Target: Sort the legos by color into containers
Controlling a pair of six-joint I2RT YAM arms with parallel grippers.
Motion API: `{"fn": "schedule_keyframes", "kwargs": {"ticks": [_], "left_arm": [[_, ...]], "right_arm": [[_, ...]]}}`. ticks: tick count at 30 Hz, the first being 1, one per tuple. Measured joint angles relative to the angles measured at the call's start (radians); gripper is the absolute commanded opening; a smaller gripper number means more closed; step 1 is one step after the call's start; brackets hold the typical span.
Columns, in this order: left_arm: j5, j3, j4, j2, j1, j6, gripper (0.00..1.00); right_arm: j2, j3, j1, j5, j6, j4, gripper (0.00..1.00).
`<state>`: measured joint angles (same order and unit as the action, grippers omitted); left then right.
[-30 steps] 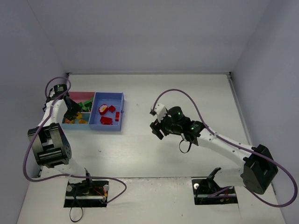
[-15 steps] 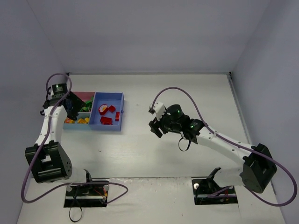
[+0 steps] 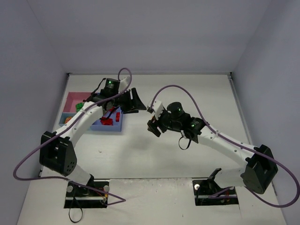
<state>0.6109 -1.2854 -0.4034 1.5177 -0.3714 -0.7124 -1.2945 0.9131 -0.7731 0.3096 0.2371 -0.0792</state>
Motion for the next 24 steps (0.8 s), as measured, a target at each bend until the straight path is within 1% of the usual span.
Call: {"fn": "schedule_keyframes", "kwargs": {"ticks": [2,6,10,24], "left_arm": [[0.044,-0.029,0.013,0.034,-0.039,0.006,0.52],[0.125,-0.064,0.046,0.072,-0.079,0.01,0.52],[0.168,-0.076,0.052,0.095,-0.111,0.029,0.52],[0.17,-0.085,-0.011,0.111,-0.124,0.131,0.52]], "right_arm": [[0.0,0.002,-0.002,0.009,0.0,0.0,0.05],[0.001,0.005,-0.008,0.016,0.0,0.0,0.06],[0.002,0.005,-0.014,0.02,0.0,0.0,0.07],[0.011,0.005,-0.027,0.027,-0.003,0.025,0.07]]}}
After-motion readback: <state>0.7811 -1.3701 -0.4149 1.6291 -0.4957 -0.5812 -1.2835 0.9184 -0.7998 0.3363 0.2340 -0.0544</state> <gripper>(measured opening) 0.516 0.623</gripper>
